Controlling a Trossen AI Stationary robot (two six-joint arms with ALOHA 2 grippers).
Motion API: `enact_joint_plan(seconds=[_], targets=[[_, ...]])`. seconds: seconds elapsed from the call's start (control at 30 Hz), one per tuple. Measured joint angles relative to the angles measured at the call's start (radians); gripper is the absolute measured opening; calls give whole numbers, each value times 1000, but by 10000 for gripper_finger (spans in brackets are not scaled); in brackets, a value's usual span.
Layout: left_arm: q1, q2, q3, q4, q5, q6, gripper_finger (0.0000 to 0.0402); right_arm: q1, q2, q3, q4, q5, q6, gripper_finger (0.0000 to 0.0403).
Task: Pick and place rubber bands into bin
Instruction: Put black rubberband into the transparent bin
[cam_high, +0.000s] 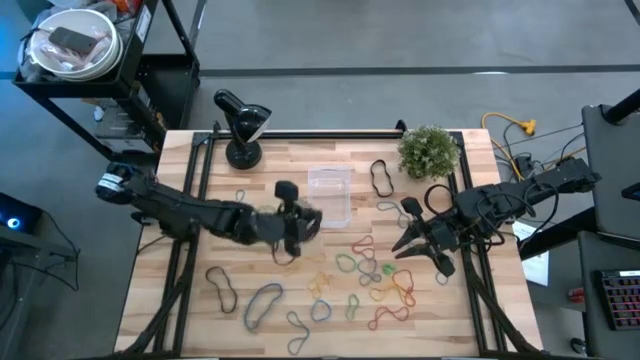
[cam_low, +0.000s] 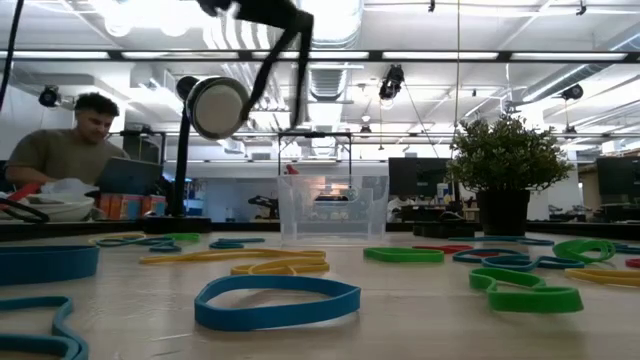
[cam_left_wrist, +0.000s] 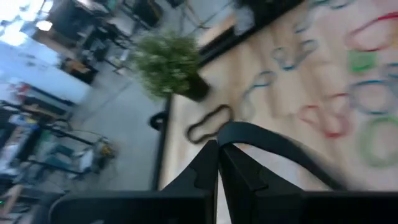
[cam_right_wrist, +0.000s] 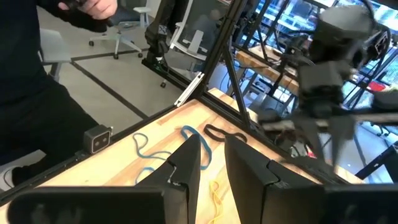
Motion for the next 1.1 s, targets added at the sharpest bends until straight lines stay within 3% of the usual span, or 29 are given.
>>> enact_joint_plan(seconds=[0.1, 0.33, 0.53, 0.77, 1.1], targets=[[68, 18, -2, 66, 19, 30, 1, 0, -1, 0, 3, 0, 3, 68], [232, 91, -3, 181, 193, 28, 1, 0, -1, 0, 2, 0, 11, 68], [324, 198, 2, 226, 275, 26, 1, 0, 0, 0, 2, 0, 11, 68], [354, 295, 3, 225, 288, 21, 1, 0, 0, 0, -12, 0, 26, 68], [359, 326, 43, 43, 308, -8, 7, 0, 4, 0, -23, 60, 37, 68]])
